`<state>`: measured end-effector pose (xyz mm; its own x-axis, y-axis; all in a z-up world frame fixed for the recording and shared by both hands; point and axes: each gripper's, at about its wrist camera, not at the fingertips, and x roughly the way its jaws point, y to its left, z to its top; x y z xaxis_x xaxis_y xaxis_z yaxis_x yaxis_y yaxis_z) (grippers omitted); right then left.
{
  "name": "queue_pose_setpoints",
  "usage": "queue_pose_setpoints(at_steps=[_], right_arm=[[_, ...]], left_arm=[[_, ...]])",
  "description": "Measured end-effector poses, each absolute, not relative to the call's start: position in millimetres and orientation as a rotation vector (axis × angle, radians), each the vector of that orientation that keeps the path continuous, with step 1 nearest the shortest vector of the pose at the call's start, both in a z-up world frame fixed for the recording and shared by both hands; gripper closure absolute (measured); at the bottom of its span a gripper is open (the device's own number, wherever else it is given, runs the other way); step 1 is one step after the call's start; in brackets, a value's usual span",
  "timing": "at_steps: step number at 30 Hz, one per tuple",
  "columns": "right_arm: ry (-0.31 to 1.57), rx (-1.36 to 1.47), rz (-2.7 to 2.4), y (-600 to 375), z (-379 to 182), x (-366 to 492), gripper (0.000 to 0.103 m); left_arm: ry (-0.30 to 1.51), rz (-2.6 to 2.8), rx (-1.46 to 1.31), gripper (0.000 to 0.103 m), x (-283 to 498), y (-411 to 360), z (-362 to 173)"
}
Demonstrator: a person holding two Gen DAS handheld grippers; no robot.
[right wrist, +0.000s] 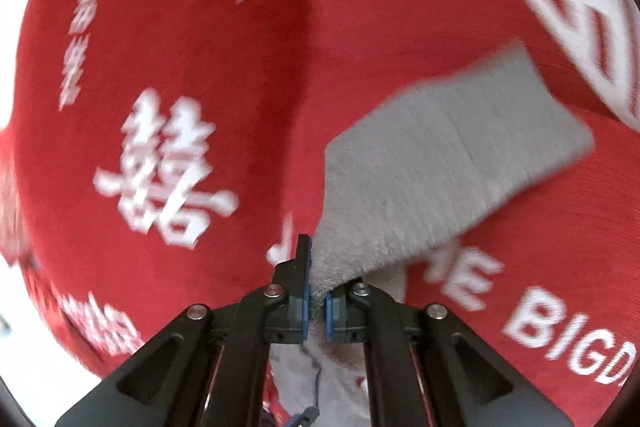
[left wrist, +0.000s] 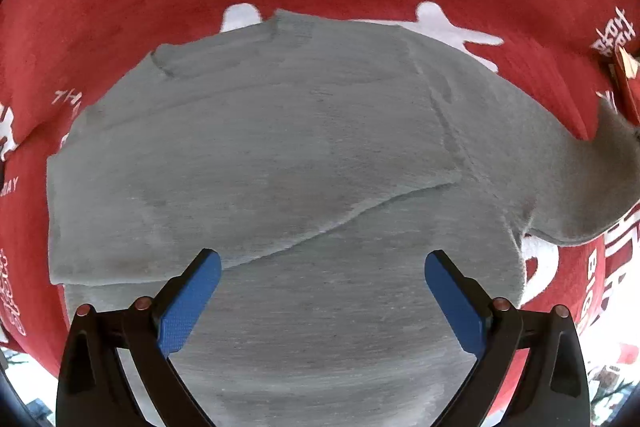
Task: Fold small clothes
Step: 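Carry the sleeve across the sweatshirt body with the right tool and release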
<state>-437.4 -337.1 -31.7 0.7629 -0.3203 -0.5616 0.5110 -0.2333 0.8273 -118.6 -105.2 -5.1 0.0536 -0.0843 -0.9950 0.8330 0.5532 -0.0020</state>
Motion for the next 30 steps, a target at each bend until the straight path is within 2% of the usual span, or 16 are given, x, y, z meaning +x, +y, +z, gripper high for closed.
queue_pose_setpoints(at_steps=[8,13,21,27,30], right_arm=[[0.335,1.332,-0.493,-328,29,-301,0.097],[0.484,1.174,-0.344,-296,40,-206,0.097],[0.806,1.006,-0.241,-221,-3,-110,0.097],[1.057,1.026,-0.280,-190,-55,-98,0.093],[1.003,1.138,-0.319,-195,-57,-118,0.067]], left_arm=[[1.314,-0.738,0.643,0.001,-69,-70,8],[1.311,-0.672,0.589,0.001,-27,-33,13],[1.304,-0.580,0.522,0.001,25,17,11],[1.331,-0.583,0.491,0.001,39,32,0],[1.347,-0.625,0.434,0.001,46,35,-2]])
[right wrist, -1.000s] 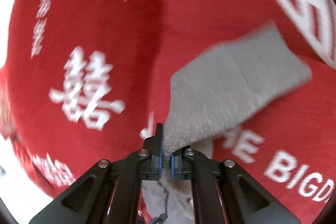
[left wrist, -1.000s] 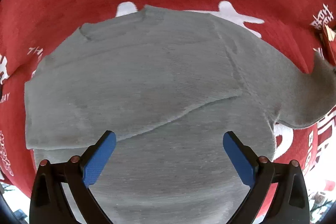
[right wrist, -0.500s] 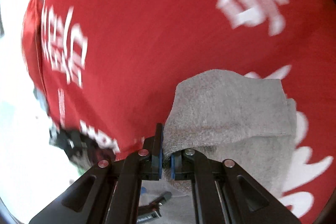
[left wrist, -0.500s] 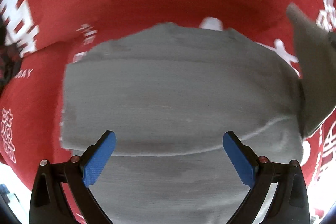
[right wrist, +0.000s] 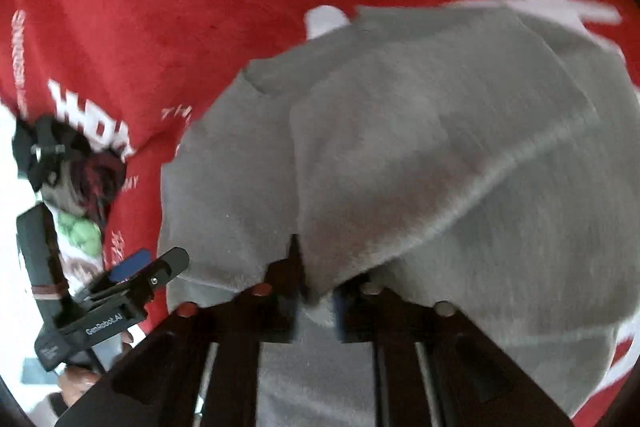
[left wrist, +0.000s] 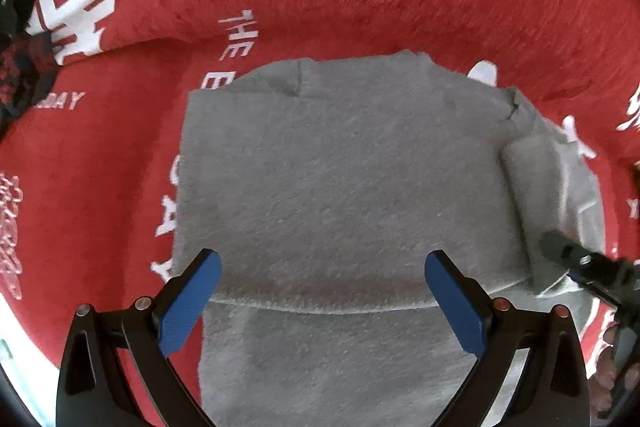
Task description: Fold small clothes
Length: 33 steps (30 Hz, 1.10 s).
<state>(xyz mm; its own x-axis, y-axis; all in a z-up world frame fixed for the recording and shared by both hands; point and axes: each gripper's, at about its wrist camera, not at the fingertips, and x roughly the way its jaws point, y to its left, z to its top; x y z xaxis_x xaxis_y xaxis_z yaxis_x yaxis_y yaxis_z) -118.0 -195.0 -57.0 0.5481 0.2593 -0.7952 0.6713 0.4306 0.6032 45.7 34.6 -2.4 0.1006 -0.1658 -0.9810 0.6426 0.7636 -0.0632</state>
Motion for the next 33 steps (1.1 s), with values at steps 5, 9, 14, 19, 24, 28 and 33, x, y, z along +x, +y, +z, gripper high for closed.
queue_pose_setpoints(at_steps=[5,9,14,19,24,28,33], right_arm=[[0.793,1.316,-0.473,-222,-53,-155,0.057],[0.712,1.419,-0.541,-248,-62,-152,0.096],[0.805,1.155,-0.345,-227,-34,-93,0.096],[0.963,0.917,-0.138,-166,-27,-43,0.096],[1.129,0.803,-0.085,-128,-46,-36,0.091],[1.190,0.740,-0.059,-114,-49,-43,0.072],[1.140,0.907,-0.138,-134,-45,-89,0.064]], left_arm=[[1.422,-0.743,0.237,0.001,60,40,-3],[1.517,-0.841,0.106,0.001,71,41,-11],[1.659,-0.888,-0.155,0.001,84,50,-26],[1.703,-0.904,-0.343,0.001,95,56,-31],[1.723,-0.902,-0.370,0.001,97,52,-35],[1.719,-0.906,-0.344,0.001,95,44,-37],[1.689,-0.891,-0.248,0.001,91,35,-35]])
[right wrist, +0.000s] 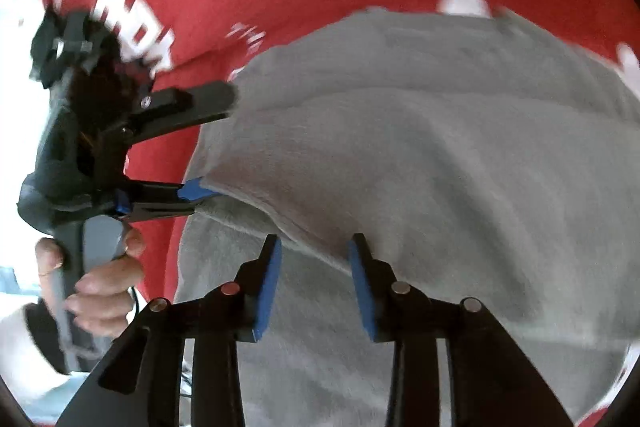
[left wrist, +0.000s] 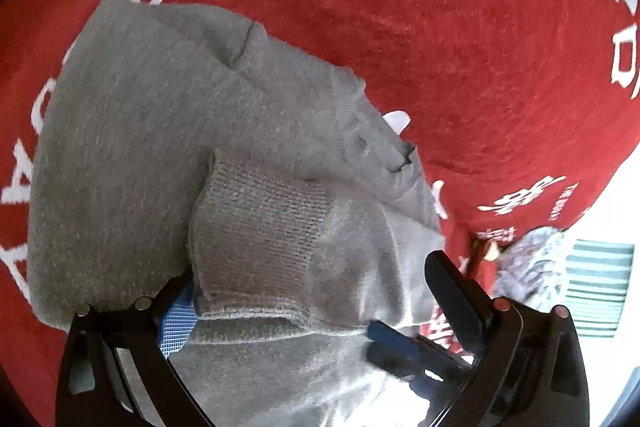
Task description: Fold small clothes
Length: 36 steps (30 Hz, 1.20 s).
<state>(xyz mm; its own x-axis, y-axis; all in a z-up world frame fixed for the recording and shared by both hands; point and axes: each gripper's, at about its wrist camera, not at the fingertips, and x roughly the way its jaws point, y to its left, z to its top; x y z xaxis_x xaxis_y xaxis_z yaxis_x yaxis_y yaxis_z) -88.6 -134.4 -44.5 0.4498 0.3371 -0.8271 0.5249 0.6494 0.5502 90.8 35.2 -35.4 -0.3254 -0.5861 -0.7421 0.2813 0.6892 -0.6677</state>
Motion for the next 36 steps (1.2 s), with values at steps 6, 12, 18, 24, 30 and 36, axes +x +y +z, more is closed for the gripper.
queue_pose_setpoints(at_steps=[6,12,18,24,30,36], right_arm=[[0.982,1.283,-0.438,-182,-59,-195,0.064],[0.729,1.535,-0.670,-216,-76,-272,0.064],[0.741,1.377,-0.722,-247,-53,-260,0.097],[0.830,1.305,-0.680,-247,-74,-269,0.099],[0.867,1.296,-0.630,-250,-67,-283,0.095],[0.898,1.210,-0.597,-236,-36,-291,0.082]], left_arm=[[1.654,-0.864,-0.033,0.086,85,25,-34],[1.584,-0.903,0.031,0.095,81,23,-20],[1.544,-0.912,0.092,0.095,76,25,-10],[1.565,-0.867,0.129,0.095,68,42,-28],[1.513,-0.780,0.261,0.095,71,63,-12],[1.418,-0.710,0.333,0.095,78,73,13]])
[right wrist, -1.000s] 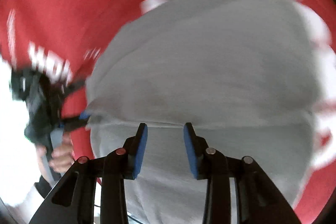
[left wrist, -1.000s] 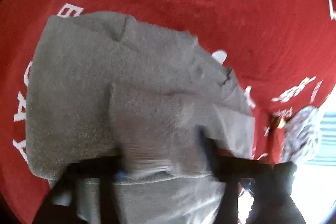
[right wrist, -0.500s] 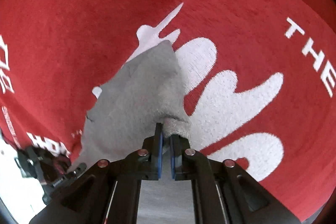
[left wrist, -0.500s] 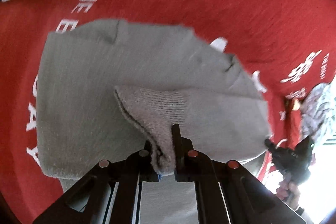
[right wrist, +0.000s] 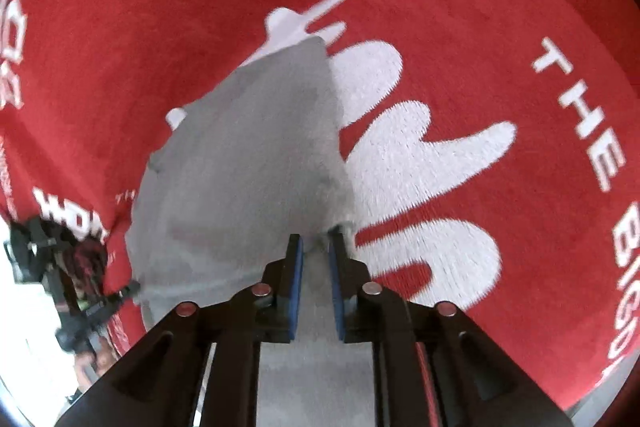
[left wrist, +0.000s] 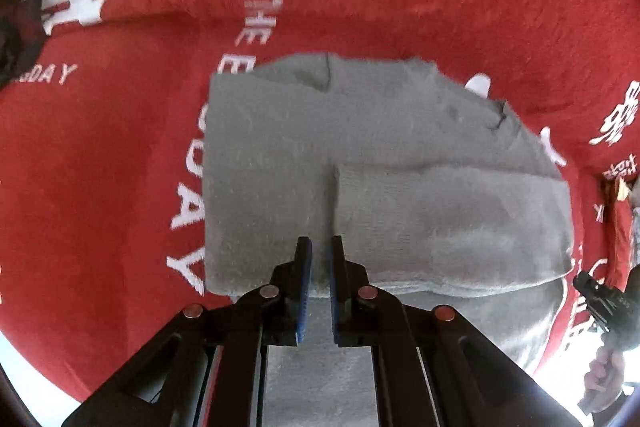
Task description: Fold small clothes
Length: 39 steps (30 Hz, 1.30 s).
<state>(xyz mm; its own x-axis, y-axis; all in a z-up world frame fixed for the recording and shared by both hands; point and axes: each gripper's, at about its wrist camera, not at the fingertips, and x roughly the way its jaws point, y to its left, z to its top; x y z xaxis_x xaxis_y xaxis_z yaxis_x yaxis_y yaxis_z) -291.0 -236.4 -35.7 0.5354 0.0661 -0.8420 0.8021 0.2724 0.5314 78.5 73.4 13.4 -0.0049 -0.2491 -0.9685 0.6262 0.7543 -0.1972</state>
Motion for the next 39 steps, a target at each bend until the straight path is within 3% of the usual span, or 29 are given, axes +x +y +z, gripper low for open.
queue_pose_setpoints(at_steps=[2,10,11,13,17,21,32,36,39], right_arm=[[0.875,1.204,-0.606,-245,-32,-295,0.066],[0.830,1.380,-0.576,-303,-80,-273,0.065],[0.836,1.403,-0.546,-305,-85,-268,0.070],[0.881,1.360,-0.529,-306,-82,-257,0.095],[0.967,1.071,-0.545,-297,-46,-237,0.095],[1.115,0.900,-0.598,-293,-64,-227,0.095],[1.056,0.927,-0.673,-264,-18,-252,0.094],[1.153,0.885,-0.633,-240,-36,-239,0.094],[1.124,0.916,-0.651,-234,-45,-241,0.095]], left_arm=[[1.387,-0.726,0.343,0.095,76,67,21],[1.367,-0.752,0.437,0.095,51,17,2],[1.366,-0.740,0.460,0.095,48,15,-3],[1.354,-0.724,0.508,0.095,43,14,-11],[1.312,-0.736,0.536,0.095,36,13,-10],[1.301,-0.736,0.565,0.095,33,10,-10],[1.318,-0.700,0.588,0.095,27,18,-9],[1.302,-0.699,0.618,0.095,23,16,-10],[1.317,-0.699,0.617,0.095,24,19,-9]])
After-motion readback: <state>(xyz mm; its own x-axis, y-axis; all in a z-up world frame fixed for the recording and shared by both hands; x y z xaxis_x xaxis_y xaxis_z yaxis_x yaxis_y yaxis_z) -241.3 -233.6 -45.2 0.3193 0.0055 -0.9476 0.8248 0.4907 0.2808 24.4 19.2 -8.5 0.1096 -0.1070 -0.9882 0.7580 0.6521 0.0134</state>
